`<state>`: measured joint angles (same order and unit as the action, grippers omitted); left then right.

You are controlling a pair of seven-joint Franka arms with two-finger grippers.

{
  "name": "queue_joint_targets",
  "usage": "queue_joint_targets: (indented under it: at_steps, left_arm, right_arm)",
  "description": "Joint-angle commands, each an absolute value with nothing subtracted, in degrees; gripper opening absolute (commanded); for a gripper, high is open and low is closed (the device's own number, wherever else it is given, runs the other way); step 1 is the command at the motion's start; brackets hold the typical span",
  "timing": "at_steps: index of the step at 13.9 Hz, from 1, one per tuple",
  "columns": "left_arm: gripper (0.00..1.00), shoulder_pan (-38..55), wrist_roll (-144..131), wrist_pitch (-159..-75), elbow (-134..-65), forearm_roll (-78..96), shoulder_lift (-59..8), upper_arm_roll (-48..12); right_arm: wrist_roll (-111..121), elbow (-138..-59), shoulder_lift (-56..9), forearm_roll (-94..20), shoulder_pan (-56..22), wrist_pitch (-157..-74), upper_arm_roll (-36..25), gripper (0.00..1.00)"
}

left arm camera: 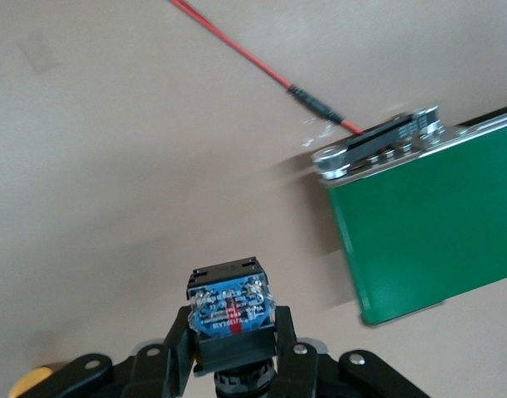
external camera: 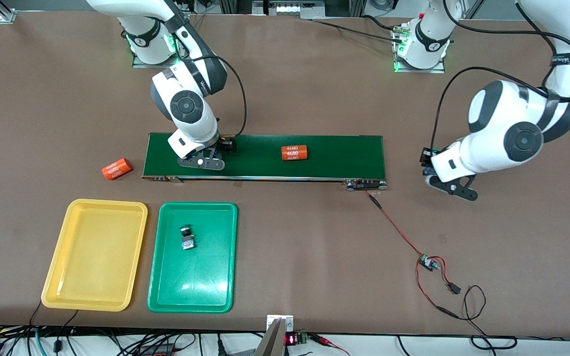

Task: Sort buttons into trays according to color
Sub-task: 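Place the held button on the belt while the right gripper carries the orange button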

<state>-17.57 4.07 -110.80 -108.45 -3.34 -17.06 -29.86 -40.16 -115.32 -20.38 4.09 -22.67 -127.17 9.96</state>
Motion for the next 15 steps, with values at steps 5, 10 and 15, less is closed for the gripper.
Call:
queue_joint_targets:
  at_steps: [5, 10, 15]
  left_arm:
    - [0.0, -17.8, -7.1, -111.3, -109.9, -2.9, -17.4, -36.2]
    - [0.0, -14.1, -8.9, -113.1, -110.0, -2.9, -17.9, -36.2]
    - [0.01, -10.3, -11.8, -113.8, -109.8, -3.5, -20.8, -36.1]
  right_arm:
    - [-37.9, -116.8, -20.2, 5.4, -20.4, -128.0, 10.4, 0.78]
    - [-37.6, -117.0, -20.3, 6.3, -19.6, -128.2, 10.2, 0.53]
    - [-36.8, -116.9, -20.5, 6.3, -19.0, -128.5, 10.1, 0.35]
